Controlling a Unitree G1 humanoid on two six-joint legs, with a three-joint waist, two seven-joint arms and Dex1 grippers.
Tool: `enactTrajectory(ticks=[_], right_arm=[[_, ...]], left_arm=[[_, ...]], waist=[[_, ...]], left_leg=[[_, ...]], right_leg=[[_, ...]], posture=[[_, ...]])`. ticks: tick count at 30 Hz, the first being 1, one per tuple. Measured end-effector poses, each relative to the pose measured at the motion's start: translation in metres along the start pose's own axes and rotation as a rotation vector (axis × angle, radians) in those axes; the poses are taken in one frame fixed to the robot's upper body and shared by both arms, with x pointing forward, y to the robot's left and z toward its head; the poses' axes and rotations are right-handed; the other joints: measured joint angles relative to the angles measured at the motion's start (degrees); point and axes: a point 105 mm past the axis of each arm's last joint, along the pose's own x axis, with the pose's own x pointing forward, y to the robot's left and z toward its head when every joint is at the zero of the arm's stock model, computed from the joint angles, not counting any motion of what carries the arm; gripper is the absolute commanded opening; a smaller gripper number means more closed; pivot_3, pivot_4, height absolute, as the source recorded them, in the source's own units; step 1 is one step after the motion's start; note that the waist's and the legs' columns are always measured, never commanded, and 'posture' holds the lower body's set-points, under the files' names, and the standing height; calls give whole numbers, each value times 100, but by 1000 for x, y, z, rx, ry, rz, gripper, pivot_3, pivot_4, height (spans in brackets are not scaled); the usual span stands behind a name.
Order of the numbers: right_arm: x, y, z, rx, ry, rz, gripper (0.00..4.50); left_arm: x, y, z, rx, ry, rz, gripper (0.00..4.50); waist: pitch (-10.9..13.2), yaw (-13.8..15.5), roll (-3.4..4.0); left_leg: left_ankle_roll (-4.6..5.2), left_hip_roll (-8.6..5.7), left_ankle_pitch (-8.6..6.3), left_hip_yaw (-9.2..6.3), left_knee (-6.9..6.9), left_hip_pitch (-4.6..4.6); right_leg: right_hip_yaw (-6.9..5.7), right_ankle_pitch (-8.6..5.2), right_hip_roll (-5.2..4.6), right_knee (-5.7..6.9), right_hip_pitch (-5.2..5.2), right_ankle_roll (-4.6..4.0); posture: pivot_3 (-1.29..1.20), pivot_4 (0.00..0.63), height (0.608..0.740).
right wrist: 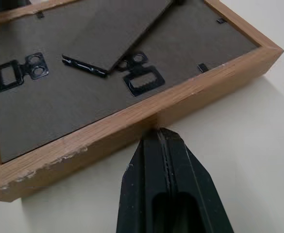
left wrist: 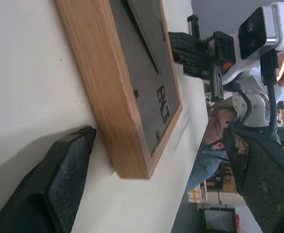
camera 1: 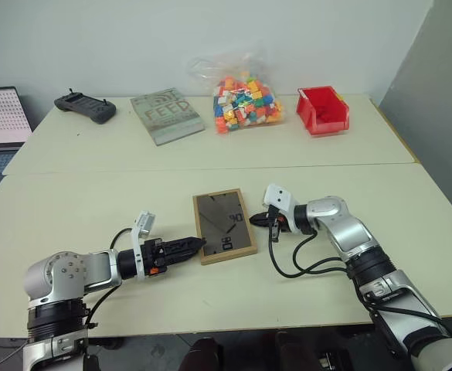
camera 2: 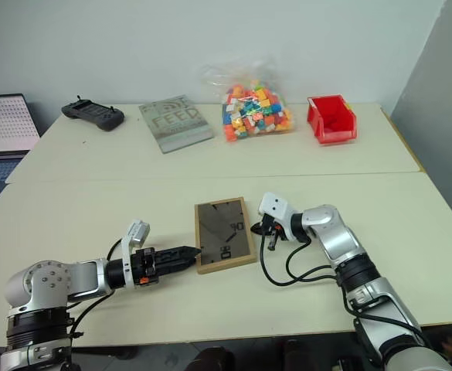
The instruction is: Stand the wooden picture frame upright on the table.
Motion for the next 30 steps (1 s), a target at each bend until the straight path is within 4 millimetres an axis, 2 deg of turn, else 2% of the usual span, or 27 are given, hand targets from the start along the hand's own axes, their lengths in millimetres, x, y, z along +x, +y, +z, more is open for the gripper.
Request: enactTrajectory(ticks=[7, 11, 15, 21, 24, 27, 28, 30], right_arm=[[10, 9, 13, 21, -38, 24, 0], [9, 9, 9, 27, -29, 21, 0], [6, 8, 2, 35, -14, 9, 0], [4, 5, 0, 36, -8, -18, 0], [1, 0, 0, 40, -13, -53, 0], [-10, -18, -1, 35, -21, -139, 0], [-16, -27, 2, 26, -36, -183, 0], [-29, -44, 22, 24, -107, -244, 0]], left_arm=[[17, -1, -4, 17, -13, -27, 4480], [20, -1, -2, 26, -22, -25, 4480], [21, 1, -1, 23, -35, -19, 3877], [21, 6, -1, 2, -35, 6, 2334], [22, 6, 0, 19, -36, 13, 1777], [28, -8, 3, 161, -35, -6, 1398], [31, -12, 4, 198, -40, -13, 1336], [37, -16, 6, 214, -61, -12, 1300]], waist=[[-64, 67, 35], [-82, 111, 34], [-85, 110, 34], [-83, 82, 32], [-83, 73, 31], [-83, 100, 31], [-83, 104, 31], [-82, 103, 31]], left_leg=[[1, -5, -1, 1, 0, 1], [2, -6, -1, 1, 0, 1], [3, -5, -1, 0, 0, 3], [3, -3, -1, 1, -3, -3], [2, -2, -1, 0, -4, -4], [2, -4, -1, 2, -3, -5], [2, -4, -1, 2, -3, -5], [2, -3, -1, 2, -3, -5]], right_leg=[[1, 0, -4, -7, 4, 1], [1, 0, -4, -8, 5, 1], [0, 0, -3, -4, 5, 1], [2, 0, -1, -7, -2, 1], [0, 0, -1, -7, -4, 1], [3, 0, -3, -12, 0, 1], [3, 0, -3, -11, 0, 1], [2, 0, -2, -10, -2, 1]], posture=[[0, 150, 740], [0, 150, 740], [0, 150, 740], [0, 150, 740], [0, 150, 740], [0, 150, 740], [0, 150, 740], [0, 150, 740]])
